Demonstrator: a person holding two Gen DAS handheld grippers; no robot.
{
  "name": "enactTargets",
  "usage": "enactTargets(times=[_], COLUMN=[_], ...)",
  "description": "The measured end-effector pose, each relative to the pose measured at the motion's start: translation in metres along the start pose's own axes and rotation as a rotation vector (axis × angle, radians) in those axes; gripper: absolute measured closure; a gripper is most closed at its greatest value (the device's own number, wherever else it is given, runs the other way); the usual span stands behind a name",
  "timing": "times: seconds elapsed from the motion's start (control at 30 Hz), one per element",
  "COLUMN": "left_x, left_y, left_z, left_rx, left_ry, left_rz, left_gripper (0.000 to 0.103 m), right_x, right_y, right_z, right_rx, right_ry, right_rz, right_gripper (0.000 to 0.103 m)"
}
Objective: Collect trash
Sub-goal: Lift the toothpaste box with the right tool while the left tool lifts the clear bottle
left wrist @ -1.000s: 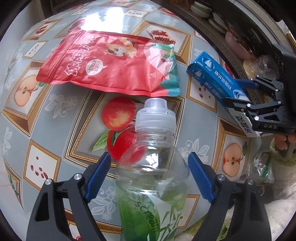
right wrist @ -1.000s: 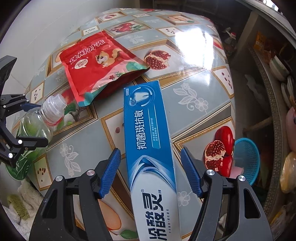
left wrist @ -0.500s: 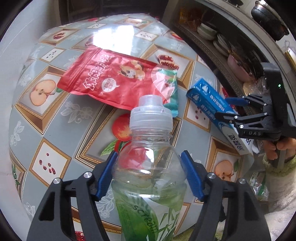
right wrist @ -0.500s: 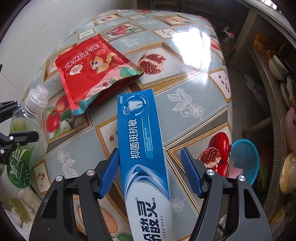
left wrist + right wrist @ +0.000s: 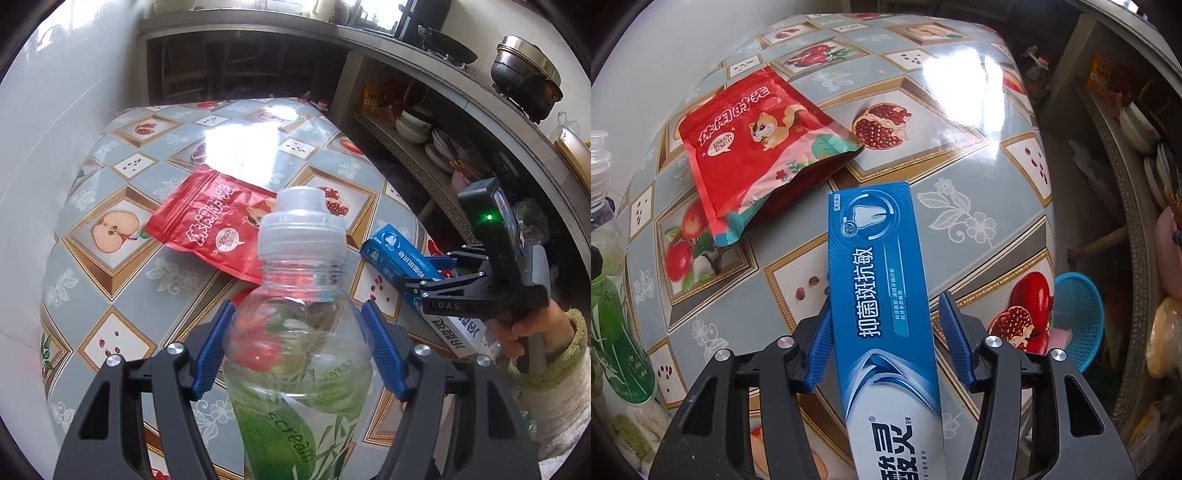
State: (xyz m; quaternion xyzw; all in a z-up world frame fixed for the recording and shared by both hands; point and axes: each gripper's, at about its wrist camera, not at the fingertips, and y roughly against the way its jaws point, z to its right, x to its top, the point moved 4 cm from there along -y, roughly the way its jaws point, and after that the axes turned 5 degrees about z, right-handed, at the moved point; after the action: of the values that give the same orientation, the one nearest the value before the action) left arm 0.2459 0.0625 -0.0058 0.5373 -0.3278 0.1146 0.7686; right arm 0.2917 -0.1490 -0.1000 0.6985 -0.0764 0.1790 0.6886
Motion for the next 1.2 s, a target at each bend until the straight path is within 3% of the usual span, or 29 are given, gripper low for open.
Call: enactTargets(times=[0.7, 1.2], left_x=[0.016, 0.023], left_y=[0.016, 0.022], left_z=[0.007, 0.020], left_rx=[0.024, 0.057], left_ry=[-0.024, -0.072], left_rz=[0.122, 0.174], left_gripper=[0.035, 0.035], right_x=[0.006, 0.002], right_y=[0.078, 0.113], right_z=[0.010, 0.026], right_rx=[0.020, 0.014], right_ry=[-0.131, -0.188], right_rz=[0.223, 0.328], right_gripper=[0.059, 0.059])
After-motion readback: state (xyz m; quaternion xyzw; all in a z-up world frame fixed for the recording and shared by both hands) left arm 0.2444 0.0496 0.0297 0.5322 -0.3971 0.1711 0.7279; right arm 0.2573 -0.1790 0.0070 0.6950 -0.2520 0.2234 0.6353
